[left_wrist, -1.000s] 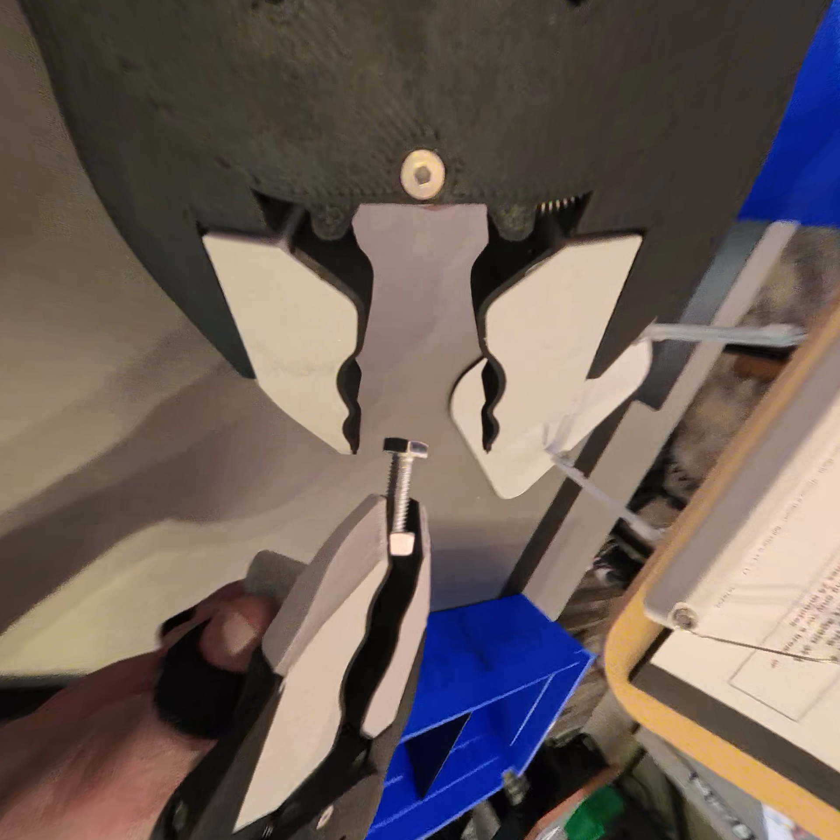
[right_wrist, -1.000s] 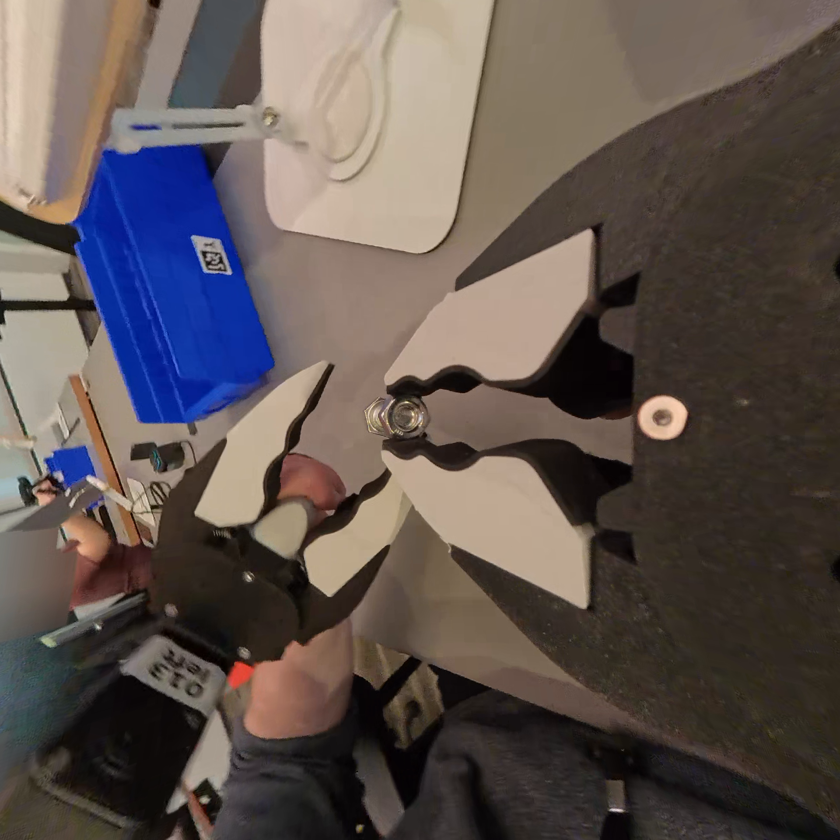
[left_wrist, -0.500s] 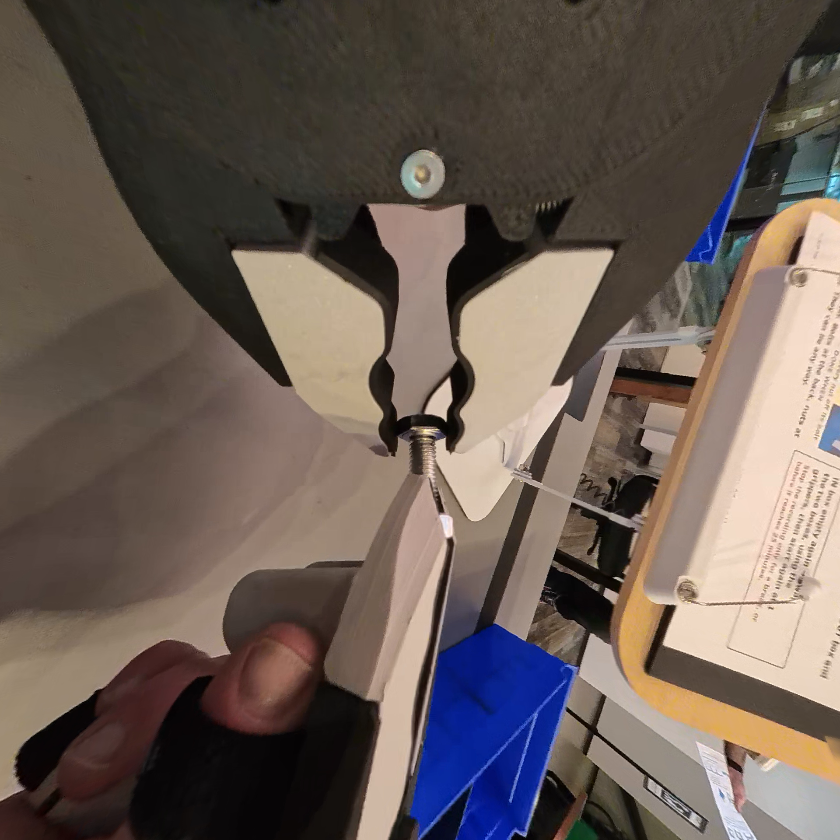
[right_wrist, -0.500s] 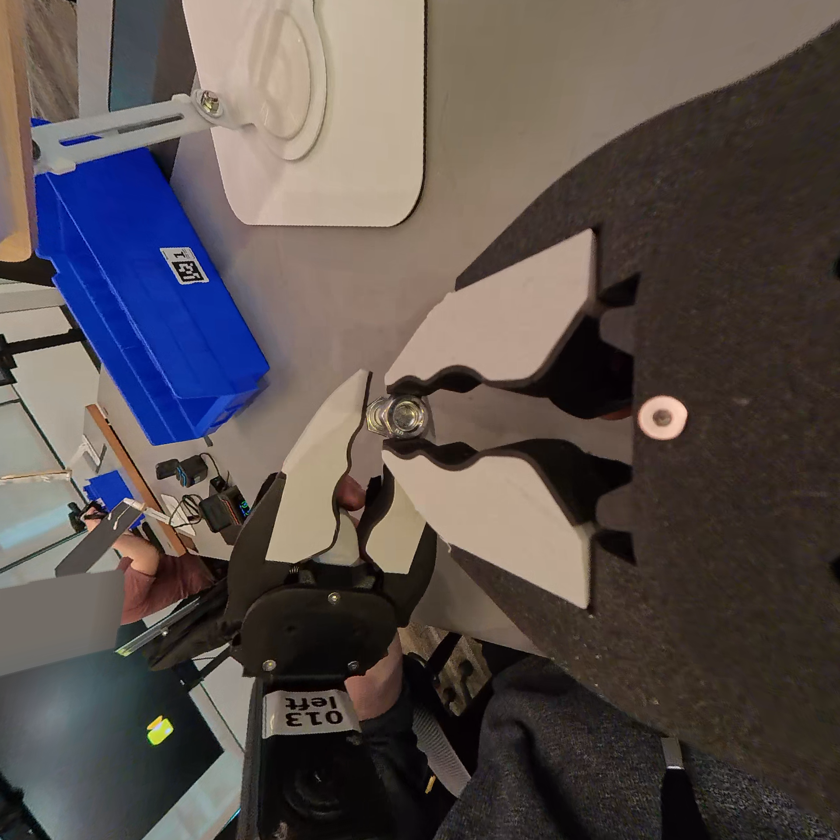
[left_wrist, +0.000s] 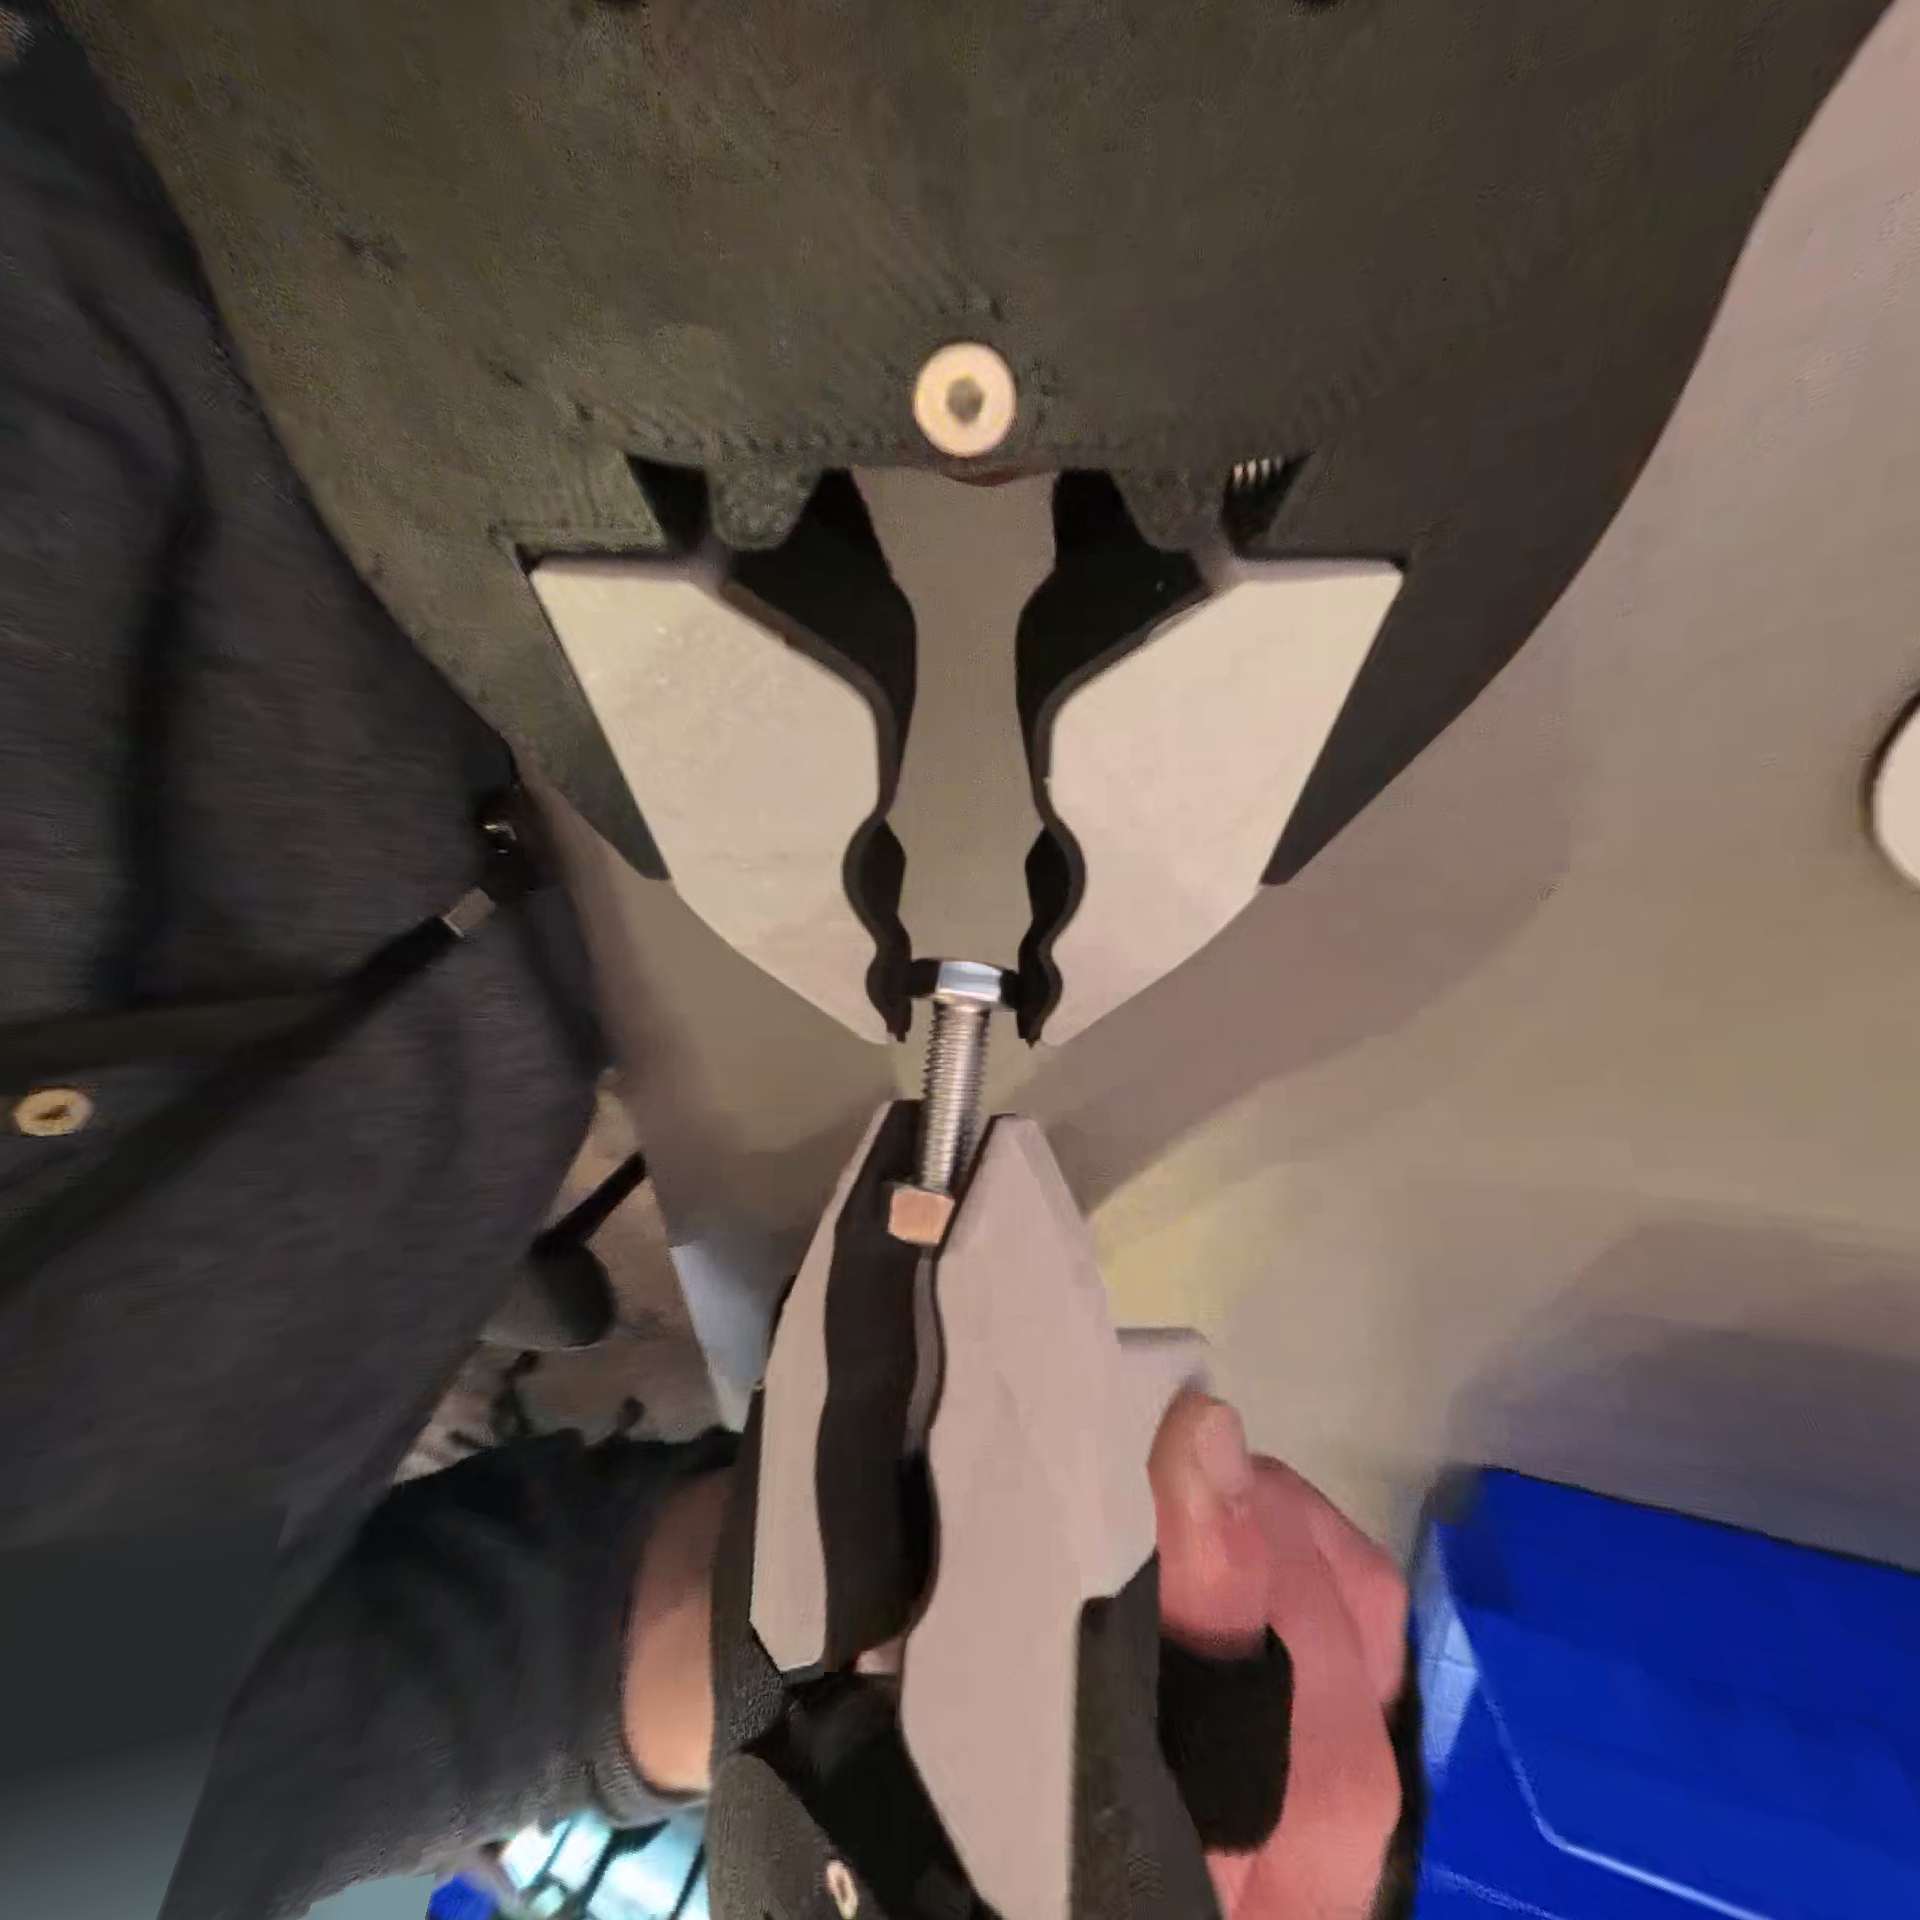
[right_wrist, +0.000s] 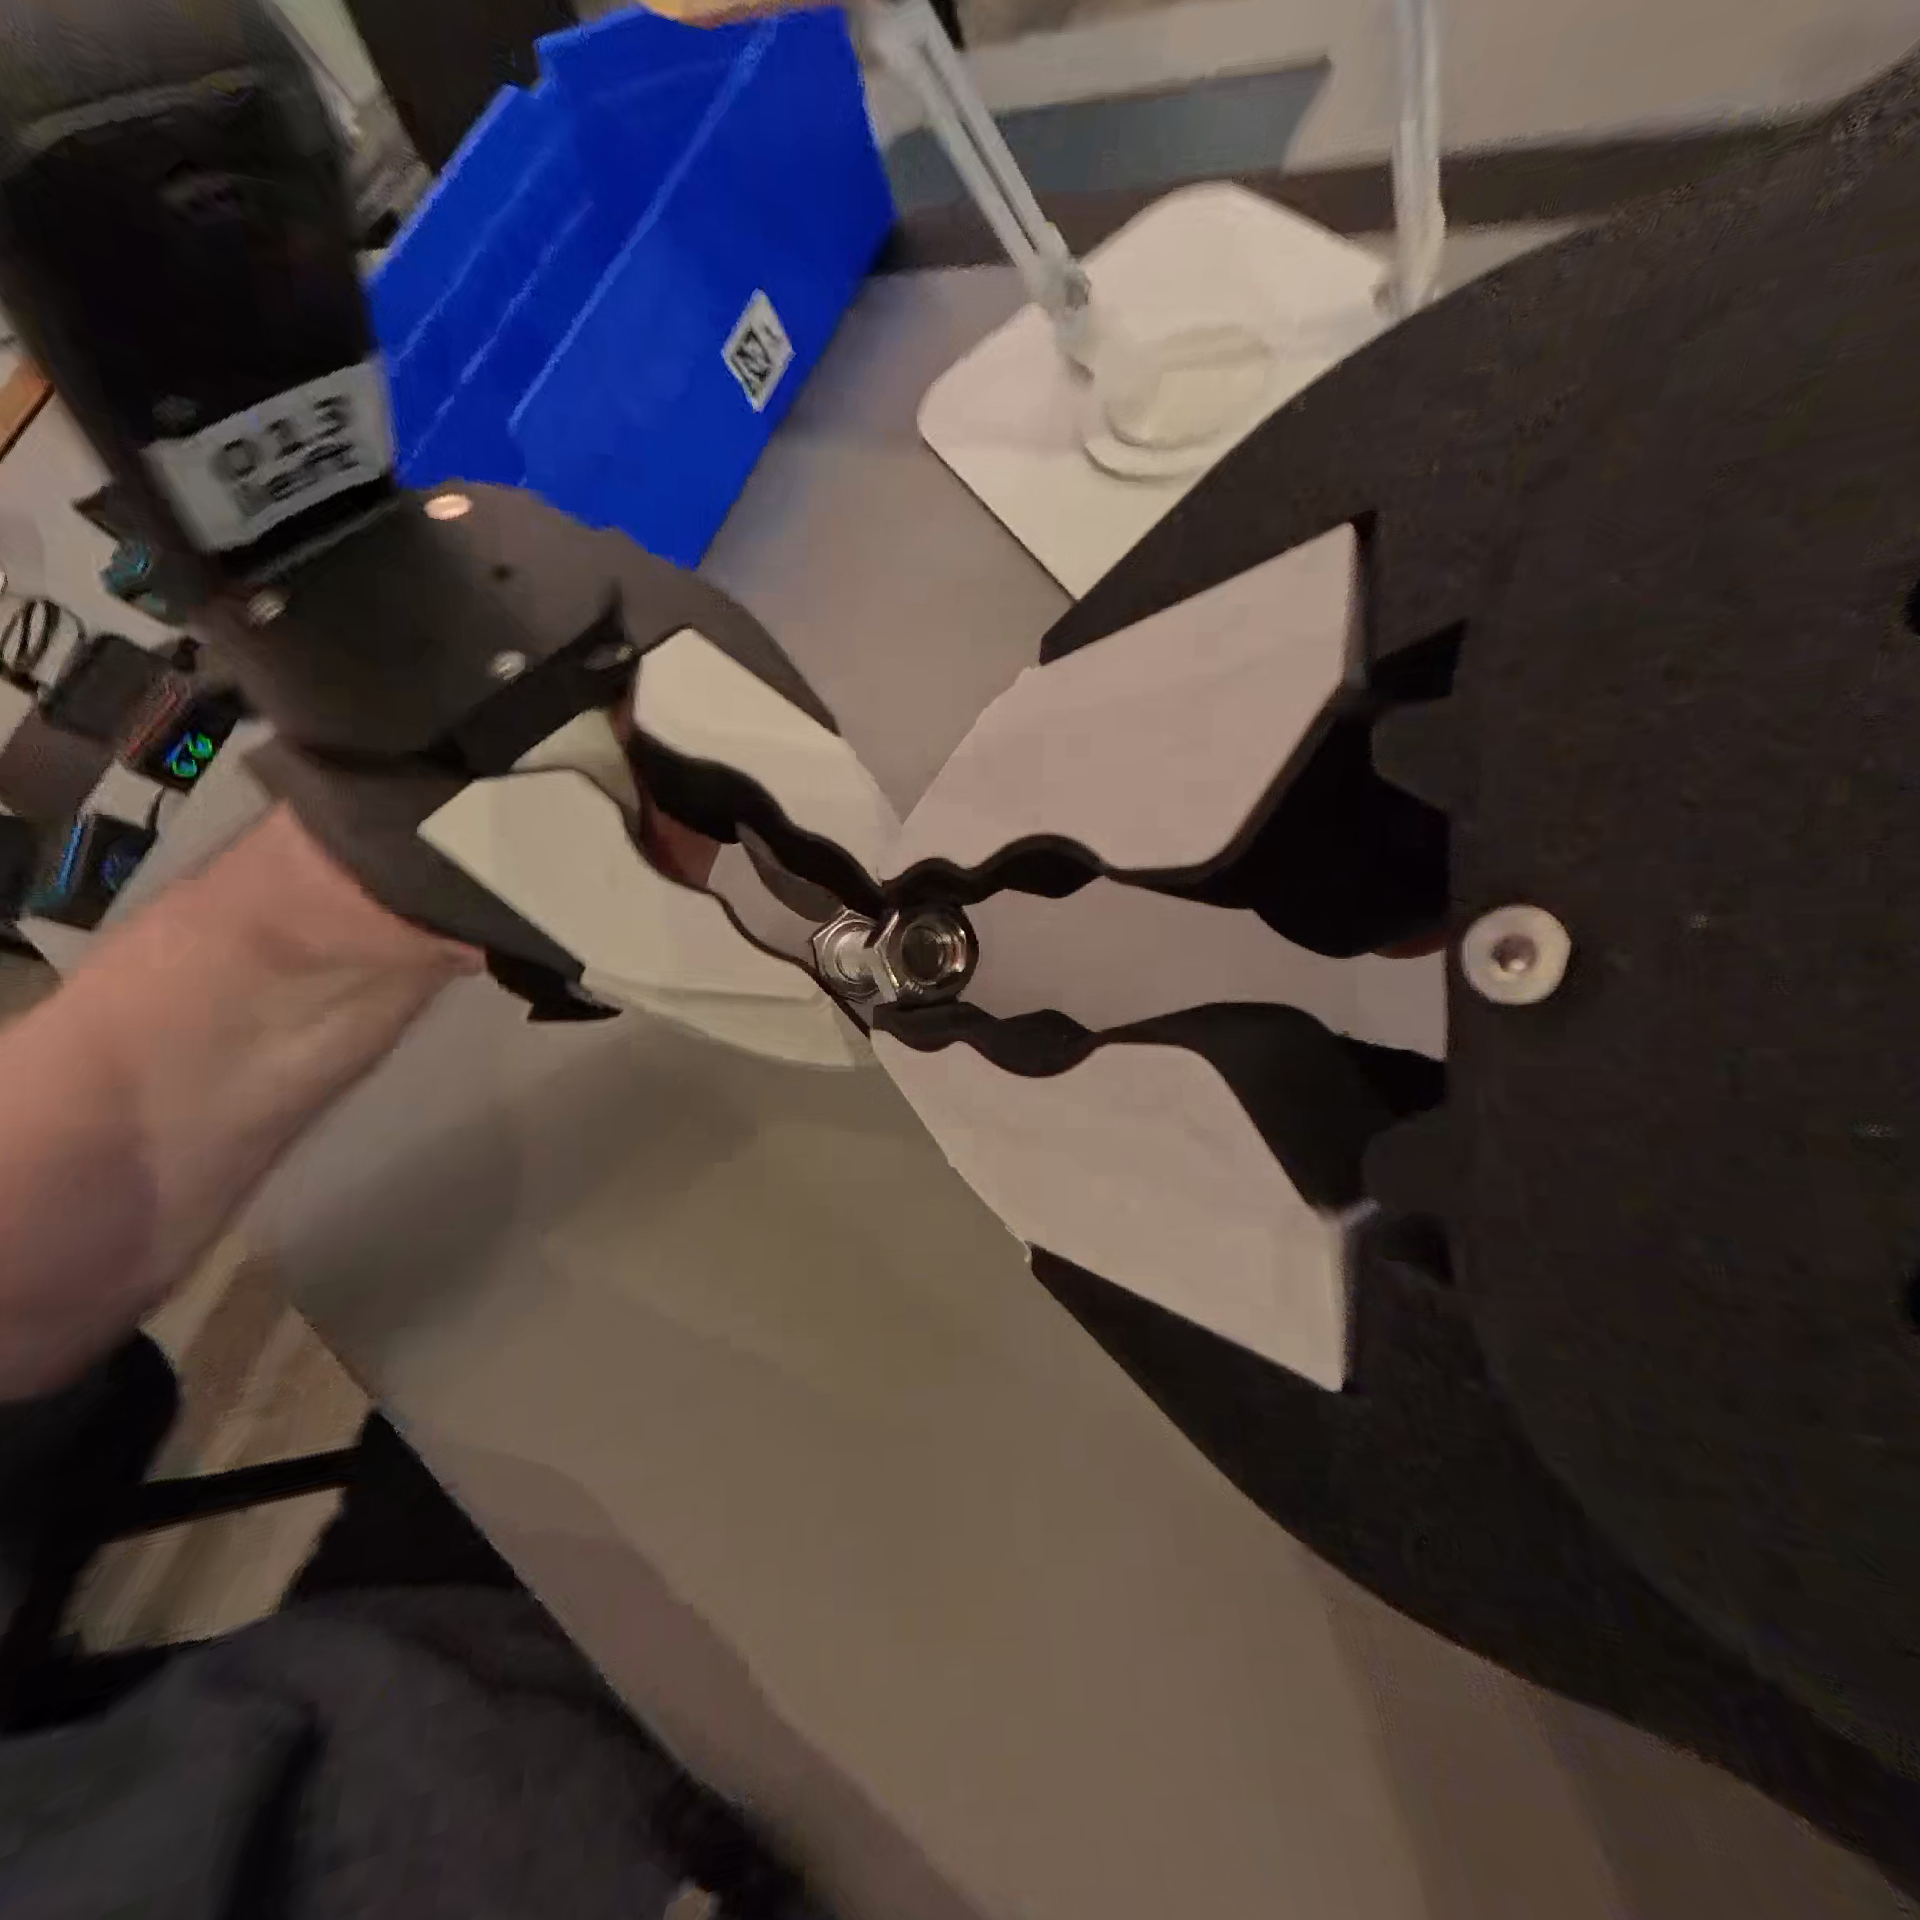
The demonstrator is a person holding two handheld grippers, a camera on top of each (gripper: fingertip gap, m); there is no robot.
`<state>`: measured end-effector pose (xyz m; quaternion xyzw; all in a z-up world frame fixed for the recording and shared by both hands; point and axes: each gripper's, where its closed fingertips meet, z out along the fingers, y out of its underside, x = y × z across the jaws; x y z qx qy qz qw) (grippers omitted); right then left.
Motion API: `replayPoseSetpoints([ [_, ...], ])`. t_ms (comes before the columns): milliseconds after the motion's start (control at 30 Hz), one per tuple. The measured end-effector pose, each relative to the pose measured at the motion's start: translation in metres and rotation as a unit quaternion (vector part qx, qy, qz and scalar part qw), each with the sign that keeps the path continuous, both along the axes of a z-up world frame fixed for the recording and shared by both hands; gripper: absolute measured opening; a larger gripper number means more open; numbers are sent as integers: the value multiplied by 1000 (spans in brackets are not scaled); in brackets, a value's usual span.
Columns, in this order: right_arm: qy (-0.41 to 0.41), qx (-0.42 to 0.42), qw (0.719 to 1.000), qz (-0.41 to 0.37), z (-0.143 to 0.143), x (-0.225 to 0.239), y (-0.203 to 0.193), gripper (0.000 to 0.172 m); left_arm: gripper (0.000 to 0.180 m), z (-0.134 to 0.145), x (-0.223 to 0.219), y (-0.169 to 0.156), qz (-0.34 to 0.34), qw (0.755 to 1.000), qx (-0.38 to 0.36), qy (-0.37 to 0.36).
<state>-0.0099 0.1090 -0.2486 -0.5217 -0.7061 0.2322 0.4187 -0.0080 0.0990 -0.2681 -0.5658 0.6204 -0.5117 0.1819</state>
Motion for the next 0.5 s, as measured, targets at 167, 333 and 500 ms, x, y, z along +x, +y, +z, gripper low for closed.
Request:
replayPoseSetpoints([
  [167,-72,97,991,49,-1,-1,-6,18,20,4,-3,-12,-48,993,-106,-37],
  [333,-84,107,990,45,-3,-2,-8,18,20,3,-4,-14,-56,989,-124,-50],
  [500,-29,47,998,10,0,-2,-6,19,20,5,-1,-9,-35,994,-86,-54],
])
